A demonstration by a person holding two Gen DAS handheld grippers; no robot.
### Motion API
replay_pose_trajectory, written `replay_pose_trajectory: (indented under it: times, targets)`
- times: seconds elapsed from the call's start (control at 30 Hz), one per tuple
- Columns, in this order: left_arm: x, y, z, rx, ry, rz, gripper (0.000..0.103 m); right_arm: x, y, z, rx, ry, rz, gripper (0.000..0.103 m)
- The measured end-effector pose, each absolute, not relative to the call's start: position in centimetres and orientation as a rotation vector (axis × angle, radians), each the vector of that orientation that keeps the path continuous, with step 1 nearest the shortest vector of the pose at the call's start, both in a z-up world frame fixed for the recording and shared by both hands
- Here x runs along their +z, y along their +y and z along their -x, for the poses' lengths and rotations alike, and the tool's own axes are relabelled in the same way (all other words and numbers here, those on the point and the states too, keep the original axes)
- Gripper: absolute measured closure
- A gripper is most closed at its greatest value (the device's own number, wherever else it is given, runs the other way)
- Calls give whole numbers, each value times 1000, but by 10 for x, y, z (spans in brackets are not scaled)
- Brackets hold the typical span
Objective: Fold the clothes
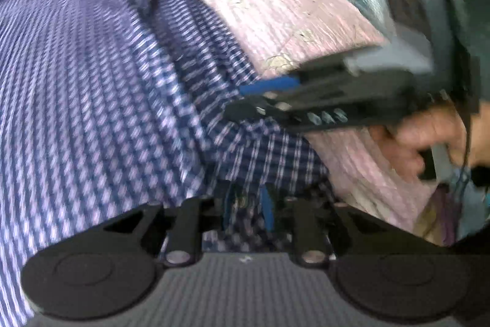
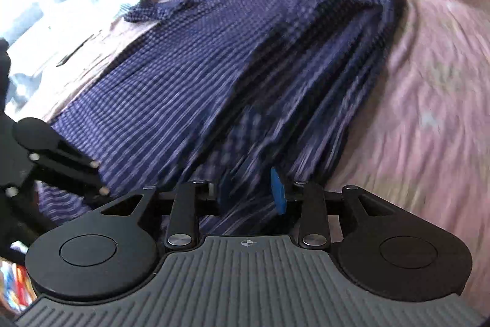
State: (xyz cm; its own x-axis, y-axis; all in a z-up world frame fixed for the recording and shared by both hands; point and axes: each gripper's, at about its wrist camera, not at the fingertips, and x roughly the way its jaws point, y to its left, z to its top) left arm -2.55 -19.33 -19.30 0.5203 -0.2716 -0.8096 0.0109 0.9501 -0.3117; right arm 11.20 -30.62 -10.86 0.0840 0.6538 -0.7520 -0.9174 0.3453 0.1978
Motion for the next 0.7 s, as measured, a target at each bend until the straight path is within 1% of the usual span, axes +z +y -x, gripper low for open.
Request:
replay_pose_trajectory:
  times: [0.1,0.23,0.37,0.43,0.5,0.6,0.63,0.7]
  targets:
    - [-171,-180,69,-112,986,271,82,-100,-315,-82,1157,891,387,67]
    - [-139,-143,144,37,916,319,78,-104,-318,-41,1061,799,491,67]
    - [-125,-96,234,274,878,420,77,-99,-325,-32,936,833,420,67]
    - [-120,-77,278,376,857,466,74,-95,-327,-24,902,842,399,65]
    - [-116,-67,311,458,844,497,73,-99,-328,-12,903,843,420,65]
    - [-105,-56,333,542,814,528,72,-93,-324,-18,906,895,433,67]
    - [-101,-53,338,566,803,537,70,-79,-322,-29,917,885,385,70]
    - [-92,-47,347,613,781,555,68,-50,-312,-54,925,816,339,69]
